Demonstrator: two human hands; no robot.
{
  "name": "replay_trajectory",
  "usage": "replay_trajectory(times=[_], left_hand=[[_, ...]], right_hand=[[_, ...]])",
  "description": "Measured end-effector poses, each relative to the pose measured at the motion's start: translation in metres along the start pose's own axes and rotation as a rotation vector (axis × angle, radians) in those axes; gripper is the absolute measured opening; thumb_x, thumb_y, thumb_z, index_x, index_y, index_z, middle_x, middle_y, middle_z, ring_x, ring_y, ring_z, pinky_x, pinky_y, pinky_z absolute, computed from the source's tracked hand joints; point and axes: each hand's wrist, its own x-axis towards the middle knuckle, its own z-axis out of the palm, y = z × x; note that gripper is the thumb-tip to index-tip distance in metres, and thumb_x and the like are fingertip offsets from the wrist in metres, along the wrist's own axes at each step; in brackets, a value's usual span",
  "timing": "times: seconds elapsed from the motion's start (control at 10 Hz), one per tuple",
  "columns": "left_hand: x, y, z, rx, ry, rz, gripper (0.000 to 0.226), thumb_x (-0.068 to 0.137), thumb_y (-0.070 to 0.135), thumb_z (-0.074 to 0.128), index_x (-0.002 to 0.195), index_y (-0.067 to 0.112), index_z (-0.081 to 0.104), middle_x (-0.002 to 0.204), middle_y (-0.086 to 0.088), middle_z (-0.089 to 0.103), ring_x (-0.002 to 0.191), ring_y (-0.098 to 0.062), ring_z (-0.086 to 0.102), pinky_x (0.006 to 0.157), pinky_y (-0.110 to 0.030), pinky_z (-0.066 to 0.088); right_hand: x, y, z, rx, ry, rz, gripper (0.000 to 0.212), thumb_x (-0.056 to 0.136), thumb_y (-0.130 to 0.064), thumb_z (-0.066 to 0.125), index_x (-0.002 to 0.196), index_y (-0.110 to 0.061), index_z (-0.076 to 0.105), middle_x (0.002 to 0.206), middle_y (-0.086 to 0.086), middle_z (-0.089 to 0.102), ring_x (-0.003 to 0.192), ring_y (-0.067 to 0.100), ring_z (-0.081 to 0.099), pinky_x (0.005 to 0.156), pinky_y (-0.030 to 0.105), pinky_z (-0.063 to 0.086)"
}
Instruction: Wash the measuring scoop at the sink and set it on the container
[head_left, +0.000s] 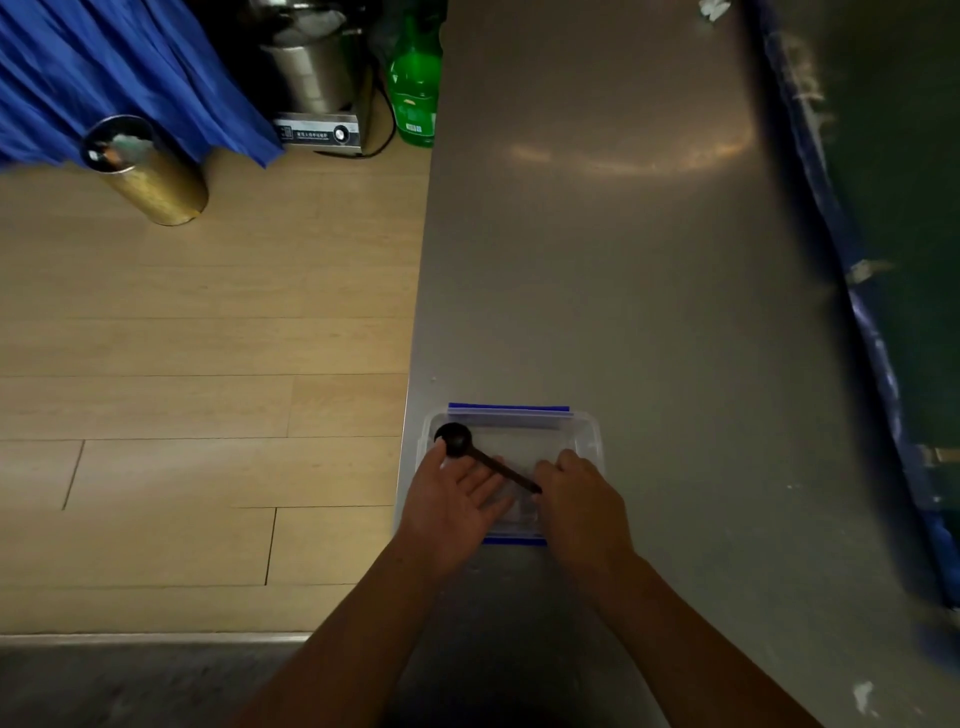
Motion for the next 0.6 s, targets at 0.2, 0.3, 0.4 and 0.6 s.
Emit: replay_trajectory(times=[0.2, 0.3, 0.4, 0.6], left_hand=[[-0.002, 0.0, 0.001, -0.032, 0.022, -0.007, 0.064, 0.098, 0.047, 0.042, 0.143, 0.002, 0.041, 0.138, -0.023, 0.056, 0.127, -0.036, 0.054, 0.109, -0.05, 0.04], [-0.004, -0.001, 0.0, -0.03, 0.022, -0.015, 0.065, 0.097, 0.047, 0.043, 0.144, 0.001, 0.039, 0.138, -0.024, 0.056, 0.128, -0.037, 0.054, 0.111, -0.05, 0.039], [-0.011, 0.0, 0.002, -0.037, 0.044, -0.021, 0.071, 0.097, 0.046, 0.045, 0.147, -0.003, 0.03, 0.143, -0.027, 0.049, 0.131, -0.04, 0.049, 0.113, -0.05, 0.037], [-0.035, 0.001, 0.009, -0.004, 0.107, 0.02, 0.075, 0.097, 0.042, 0.047, 0.149, -0.005, 0.019, 0.151, -0.03, 0.035, 0.136, -0.042, 0.041, 0.105, -0.047, 0.039]], right_hand=[[0.002, -0.002, -0.001, -0.015, -0.011, 0.028, 0.029, 0.091, -0.03, 0.064, 0.117, -0.02, 0.058, 0.117, 0.004, 0.057, 0.103, 0.018, 0.058, 0.084, 0.032, 0.054], [0.002, -0.002, -0.002, 0.015, -0.009, 0.019, 0.027, 0.092, -0.029, 0.063, 0.116, -0.019, 0.058, 0.118, 0.004, 0.058, 0.103, 0.018, 0.058, 0.086, 0.032, 0.054], [0.002, -0.003, -0.006, 0.059, -0.033, 0.014, 0.026, 0.092, -0.029, 0.062, 0.116, -0.02, 0.058, 0.117, 0.002, 0.058, 0.103, 0.016, 0.058, 0.089, 0.033, 0.055], [-0.005, -0.001, -0.013, 0.132, 0.025, -0.048, 0.018, 0.095, -0.025, 0.053, 0.11, -0.016, 0.057, 0.114, 0.004, 0.056, 0.099, 0.019, 0.057, 0.079, 0.028, 0.05]])
